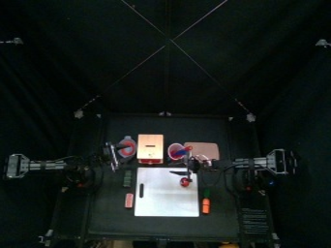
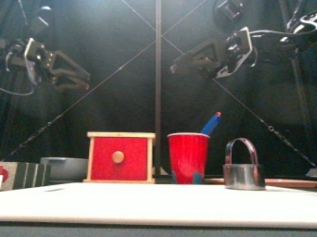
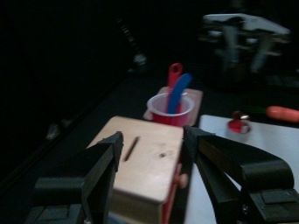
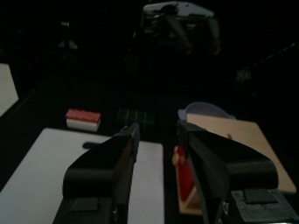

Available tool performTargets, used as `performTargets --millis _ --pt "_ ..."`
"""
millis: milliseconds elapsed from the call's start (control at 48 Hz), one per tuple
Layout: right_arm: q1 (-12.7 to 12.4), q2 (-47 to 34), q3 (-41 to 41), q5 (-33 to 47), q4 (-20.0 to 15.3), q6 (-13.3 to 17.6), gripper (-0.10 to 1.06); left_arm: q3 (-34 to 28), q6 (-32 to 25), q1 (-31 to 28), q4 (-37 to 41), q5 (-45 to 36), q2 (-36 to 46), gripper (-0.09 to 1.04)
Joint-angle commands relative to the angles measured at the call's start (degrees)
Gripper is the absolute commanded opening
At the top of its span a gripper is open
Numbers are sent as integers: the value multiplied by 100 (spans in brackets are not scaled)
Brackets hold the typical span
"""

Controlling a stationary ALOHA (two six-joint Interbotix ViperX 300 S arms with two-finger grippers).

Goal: Get the cutter from the drawer then cut the dough then place the extra dough in the bowl
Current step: Place the extra dough in the bowl

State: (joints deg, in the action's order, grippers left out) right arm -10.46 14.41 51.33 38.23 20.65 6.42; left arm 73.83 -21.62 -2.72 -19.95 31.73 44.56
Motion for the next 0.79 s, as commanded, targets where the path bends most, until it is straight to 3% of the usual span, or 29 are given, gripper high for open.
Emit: performTargets --millis 21,792 --pt "-35 26 -53 202 -123 9 78 -211 0 352 79 149 -9 91" --pt "-79 -519 -105 237 -598 9 78 -44 9 229 229 193 -264 91"
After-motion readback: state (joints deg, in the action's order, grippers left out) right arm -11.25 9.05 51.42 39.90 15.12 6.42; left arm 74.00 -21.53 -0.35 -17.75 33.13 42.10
